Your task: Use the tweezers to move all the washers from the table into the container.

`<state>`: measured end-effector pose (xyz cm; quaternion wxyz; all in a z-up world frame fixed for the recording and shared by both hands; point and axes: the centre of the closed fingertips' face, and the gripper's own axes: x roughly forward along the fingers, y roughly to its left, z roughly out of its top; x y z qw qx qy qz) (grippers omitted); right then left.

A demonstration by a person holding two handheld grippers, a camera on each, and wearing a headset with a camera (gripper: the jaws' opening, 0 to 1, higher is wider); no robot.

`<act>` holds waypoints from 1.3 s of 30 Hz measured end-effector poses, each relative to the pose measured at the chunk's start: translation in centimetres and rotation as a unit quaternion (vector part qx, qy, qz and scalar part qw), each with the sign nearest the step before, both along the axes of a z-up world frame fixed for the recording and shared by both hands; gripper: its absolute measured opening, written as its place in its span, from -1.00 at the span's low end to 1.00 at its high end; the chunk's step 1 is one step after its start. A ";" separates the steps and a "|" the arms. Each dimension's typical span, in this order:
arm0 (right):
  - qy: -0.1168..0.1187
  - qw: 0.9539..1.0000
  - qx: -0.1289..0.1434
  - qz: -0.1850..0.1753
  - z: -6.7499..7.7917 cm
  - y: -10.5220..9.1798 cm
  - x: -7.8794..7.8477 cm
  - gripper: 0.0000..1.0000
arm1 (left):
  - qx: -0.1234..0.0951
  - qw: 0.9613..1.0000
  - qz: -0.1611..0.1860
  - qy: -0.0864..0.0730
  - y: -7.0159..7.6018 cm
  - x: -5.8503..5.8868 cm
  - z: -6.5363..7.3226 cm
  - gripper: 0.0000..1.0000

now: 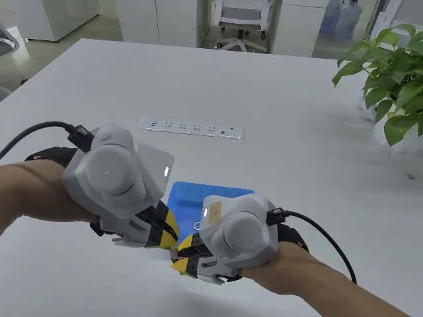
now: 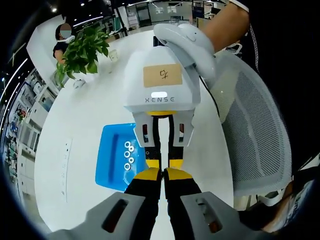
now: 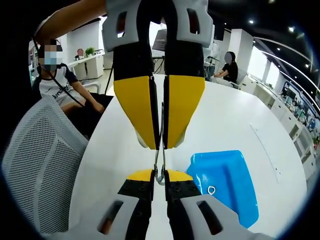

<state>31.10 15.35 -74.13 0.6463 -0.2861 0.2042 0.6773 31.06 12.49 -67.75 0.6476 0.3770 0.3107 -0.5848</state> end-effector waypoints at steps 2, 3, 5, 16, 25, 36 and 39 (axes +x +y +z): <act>-0.003 1.000 0.001 -0.001 0.3 -0.1 0.2 -0.81 | 0.000 1.000 -0.001 -0.004 -0.1 0.2 0.4 -0.87; -0.005 1.000 0.001 -0.001 0.5 -0.1 0.3 -0.81 | -0.001 1.000 -0.001 -0.005 -0.1 0.2 0.5 -0.87; -0.008 1.000 0.002 -0.002 0.8 -0.1 0.5 -0.81 | 0.000 1.000 -0.002 -0.009 -0.2 0.4 0.8 -0.87; -0.027 1.000 0.004 -0.003 2.3 -0.2 2.1 -0.81 | 0.001 1.000 -0.007 -0.025 -0.2 1.6 2.3 -0.87; -0.033 0.999 0.007 -0.010 2.7 -0.1 3.9 -0.81 | -0.002 0.999 -0.005 -0.034 -0.4 2.7 2.9 -0.87; -0.028 0.999 0.013 -0.020 2.4 -0.2 5.7 -0.81 | -0.003 0.999 -0.005 -0.034 -0.5 4.6 2.6 -0.87; -0.025 0.999 0.013 -0.022 2.1 -0.2 6.2 -0.81 | -0.003 0.999 -0.004 -0.033 -0.4 5.1 2.4 -0.87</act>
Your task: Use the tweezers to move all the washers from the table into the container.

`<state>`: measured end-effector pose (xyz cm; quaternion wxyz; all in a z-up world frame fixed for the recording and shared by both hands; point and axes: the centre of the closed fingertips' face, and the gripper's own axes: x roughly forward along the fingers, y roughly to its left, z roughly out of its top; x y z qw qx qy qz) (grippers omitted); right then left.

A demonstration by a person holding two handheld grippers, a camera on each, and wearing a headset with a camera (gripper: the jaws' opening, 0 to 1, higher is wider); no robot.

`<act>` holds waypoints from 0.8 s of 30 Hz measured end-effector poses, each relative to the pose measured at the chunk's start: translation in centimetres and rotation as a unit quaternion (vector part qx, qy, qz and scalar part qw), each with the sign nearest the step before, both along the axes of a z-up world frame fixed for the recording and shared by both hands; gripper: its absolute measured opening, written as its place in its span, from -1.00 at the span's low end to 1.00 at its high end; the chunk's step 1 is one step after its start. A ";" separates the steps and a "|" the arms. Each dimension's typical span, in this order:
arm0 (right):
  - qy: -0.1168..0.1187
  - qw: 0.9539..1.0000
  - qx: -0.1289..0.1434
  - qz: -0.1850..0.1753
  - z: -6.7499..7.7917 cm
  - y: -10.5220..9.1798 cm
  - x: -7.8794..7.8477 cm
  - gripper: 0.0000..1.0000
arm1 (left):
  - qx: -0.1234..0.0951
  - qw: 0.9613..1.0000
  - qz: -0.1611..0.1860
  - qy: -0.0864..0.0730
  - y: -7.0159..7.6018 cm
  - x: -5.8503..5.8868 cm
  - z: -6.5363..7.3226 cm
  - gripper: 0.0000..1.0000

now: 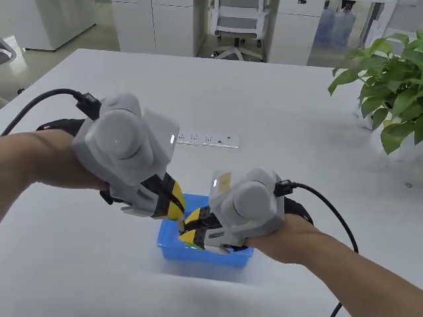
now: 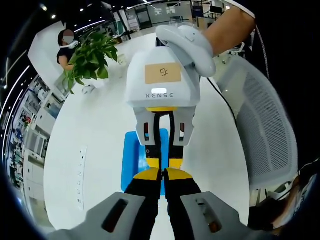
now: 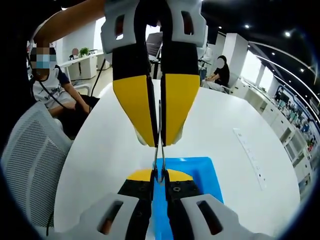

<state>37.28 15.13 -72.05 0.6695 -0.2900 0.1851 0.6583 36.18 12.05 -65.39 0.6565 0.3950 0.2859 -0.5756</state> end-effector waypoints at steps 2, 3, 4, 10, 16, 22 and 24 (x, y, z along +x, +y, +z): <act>0.002 1.000 0.000 -0.001 -0.2 0.0 0.3 -0.81 | 0.000 1.000 0.001 0.001 0.0 0.3 -0.2 -0.87; 0.003 1.000 0.000 -0.002 -0.3 0.0 0.5 -0.81 | 0.001 1.000 0.001 0.002 0.1 0.6 -0.4 -0.87; 0.006 1.000 0.001 -0.002 -0.5 0.0 0.6 -0.81 | 0.001 1.000 0.001 0.004 0.1 0.7 -0.5 -0.87; 0.013 1.000 -0.001 -0.007 -1.3 0.0 1.2 -0.80 | 0.005 1.000 -0.004 0.010 0.2 1.6 -1.4 -0.87; 0.025 1.000 -0.004 -0.013 -2.3 0.0 1.7 -0.80 | 0.009 1.000 -0.009 0.018 0.3 2.3 -2.4 -0.87; 0.037 0.999 -0.009 -0.021 -3.4 -0.1 2.2 -0.80 | 0.014 0.999 -0.014 0.028 0.2 2.9 -3.5 -0.87; 0.041 0.999 -0.010 -0.023 -3.7 -0.1 2.4 -0.80 | 0.015 0.999 -0.015 0.031 0.2 3.1 -3.8 -0.87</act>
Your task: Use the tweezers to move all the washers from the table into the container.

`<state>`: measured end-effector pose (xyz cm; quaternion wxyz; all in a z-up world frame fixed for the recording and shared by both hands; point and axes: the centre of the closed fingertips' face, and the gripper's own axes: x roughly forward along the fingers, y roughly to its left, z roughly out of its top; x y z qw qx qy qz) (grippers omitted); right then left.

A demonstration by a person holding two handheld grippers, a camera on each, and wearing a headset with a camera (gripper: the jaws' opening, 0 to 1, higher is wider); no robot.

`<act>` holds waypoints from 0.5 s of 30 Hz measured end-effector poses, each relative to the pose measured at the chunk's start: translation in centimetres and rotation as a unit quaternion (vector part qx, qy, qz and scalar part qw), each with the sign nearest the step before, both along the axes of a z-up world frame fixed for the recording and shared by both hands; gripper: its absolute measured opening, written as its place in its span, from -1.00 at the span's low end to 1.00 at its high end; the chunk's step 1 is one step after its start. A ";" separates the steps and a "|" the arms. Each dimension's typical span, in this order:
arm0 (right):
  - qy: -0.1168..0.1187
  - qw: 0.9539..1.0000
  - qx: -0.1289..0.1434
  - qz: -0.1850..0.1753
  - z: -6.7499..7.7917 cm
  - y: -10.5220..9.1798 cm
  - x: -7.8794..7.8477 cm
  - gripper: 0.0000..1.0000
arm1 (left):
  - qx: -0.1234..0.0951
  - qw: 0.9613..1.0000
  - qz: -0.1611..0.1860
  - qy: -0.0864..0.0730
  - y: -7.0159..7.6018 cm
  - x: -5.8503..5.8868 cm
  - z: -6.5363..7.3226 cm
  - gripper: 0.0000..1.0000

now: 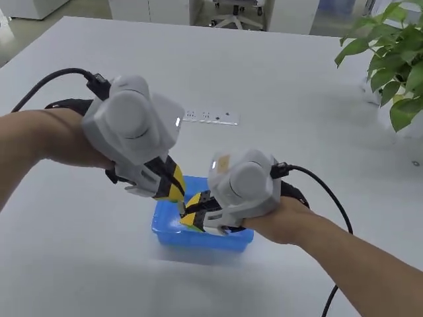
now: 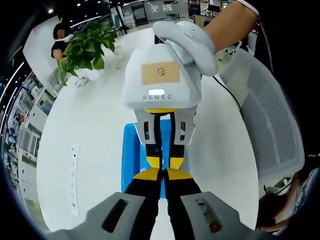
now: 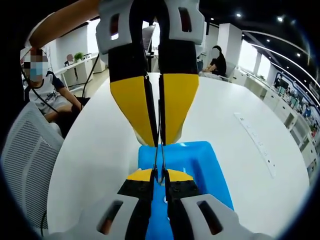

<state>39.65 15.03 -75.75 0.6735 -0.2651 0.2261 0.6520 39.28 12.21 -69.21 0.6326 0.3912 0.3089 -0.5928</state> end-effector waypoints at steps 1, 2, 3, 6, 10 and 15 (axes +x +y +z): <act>0.002 1.000 -0.001 -0.001 -0.2 0.0 0.1 -0.80 | 0.001 1.000 -0.001 0.002 0.0 0.1 -0.2 -0.87; 0.006 1.000 -0.001 -0.002 -0.3 0.1 0.1 -0.80 | 0.002 1.000 -0.001 0.003 0.0 0.1 -0.3 -0.87; 0.008 1.000 -0.001 -0.002 -0.5 0.1 0.1 -0.80 | 0.004 1.000 -0.001 0.006 0.1 0.2 -0.5 -0.87; 0.016 1.000 -0.003 -0.004 -1.0 0.2 0.3 -0.80 | 0.007 1.000 -0.002 0.011 0.2 0.5 -1.0 -0.87; 0.026 1.000 -0.002 -0.007 -1.5 0.4 0.4 -0.80 | 0.010 1.000 -0.002 0.018 0.3 0.7 -1.5 -0.87; 0.032 0.999 -0.001 -0.011 -1.8 0.6 0.8 -0.79 | 0.012 1.000 -0.002 0.020 0.4 1.2 -1.9 -0.87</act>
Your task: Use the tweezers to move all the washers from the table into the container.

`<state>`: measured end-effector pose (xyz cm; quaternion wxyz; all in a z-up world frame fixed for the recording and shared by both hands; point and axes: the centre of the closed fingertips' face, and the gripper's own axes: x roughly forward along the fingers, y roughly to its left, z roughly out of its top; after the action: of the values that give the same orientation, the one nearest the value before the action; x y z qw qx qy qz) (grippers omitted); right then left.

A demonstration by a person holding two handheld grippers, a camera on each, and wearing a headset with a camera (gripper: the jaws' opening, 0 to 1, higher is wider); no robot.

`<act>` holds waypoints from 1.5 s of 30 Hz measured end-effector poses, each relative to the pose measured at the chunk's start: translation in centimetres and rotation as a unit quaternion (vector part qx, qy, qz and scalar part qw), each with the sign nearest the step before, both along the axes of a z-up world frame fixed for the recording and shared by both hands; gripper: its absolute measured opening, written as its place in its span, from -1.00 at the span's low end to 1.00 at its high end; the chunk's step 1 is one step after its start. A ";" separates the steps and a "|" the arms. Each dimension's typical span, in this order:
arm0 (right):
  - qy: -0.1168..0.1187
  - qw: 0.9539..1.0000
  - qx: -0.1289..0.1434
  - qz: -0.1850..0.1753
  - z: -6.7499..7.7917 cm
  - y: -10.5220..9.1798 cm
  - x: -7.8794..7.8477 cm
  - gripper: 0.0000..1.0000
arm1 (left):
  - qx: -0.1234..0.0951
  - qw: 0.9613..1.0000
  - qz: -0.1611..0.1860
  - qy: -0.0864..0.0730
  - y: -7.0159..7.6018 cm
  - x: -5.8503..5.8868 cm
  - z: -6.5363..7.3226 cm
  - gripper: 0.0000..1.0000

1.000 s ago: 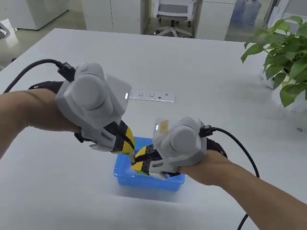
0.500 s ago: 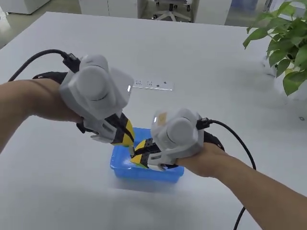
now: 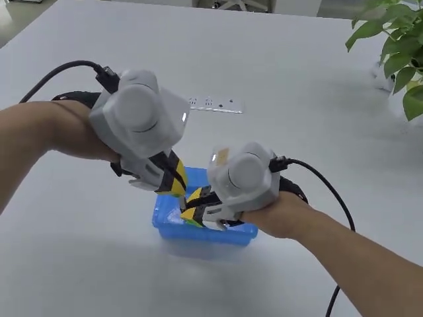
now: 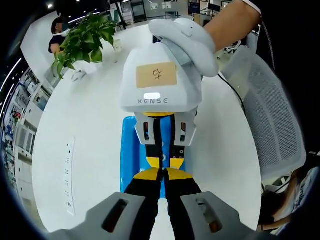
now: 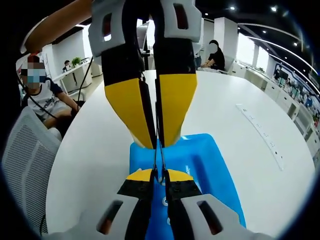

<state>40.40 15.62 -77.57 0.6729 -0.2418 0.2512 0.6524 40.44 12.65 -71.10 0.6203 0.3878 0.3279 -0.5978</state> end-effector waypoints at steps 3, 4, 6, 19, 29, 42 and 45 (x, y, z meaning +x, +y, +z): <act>0.005 1.000 -0.001 0.000 -0.1 0.1 0.0 -0.79 | 0.002 1.000 -0.001 0.001 0.1 0.1 -0.2 -0.87; 0.006 1.000 -0.001 0.000 -0.2 0.1 0.1 -0.79 | 0.003 1.000 -0.001 0.003 0.1 0.1 -0.2 -0.87; 0.010 1.000 -0.001 -0.001 -0.3 0.0 0.1 -0.79 | 0.003 1.000 -0.001 0.005 0.1 0.3 -0.3 -0.87; 0.035 0.999 0.002 -0.006 -0.7 -0.2 0.2 -0.79 | 0.009 1.000 -0.007 0.006 -0.2 0.8 -0.8 -0.83; 0.035 0.999 0.005 -0.004 -0.4 -0.2 0.1 -0.78 | 0.009 1.000 -0.005 0.005 0.0 0.7 -0.5 -0.83; -0.004 1.000 0.017 0.001 1.7 -0.5 0.1 -0.81 | -0.001 1.000 -0.003 -0.006 -0.2 0.0 1.7 -0.86; -0.011 1.000 0.020 0.000 2.5 -0.6 0.0 -0.82 | -0.004 1.000 -0.004 -0.009 -0.3 -0.2 2.4 -0.87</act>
<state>40.35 14.97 -75.10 0.6804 -0.2349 0.2307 0.6547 40.21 12.36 -68.68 0.6224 0.3922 0.3186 -0.5978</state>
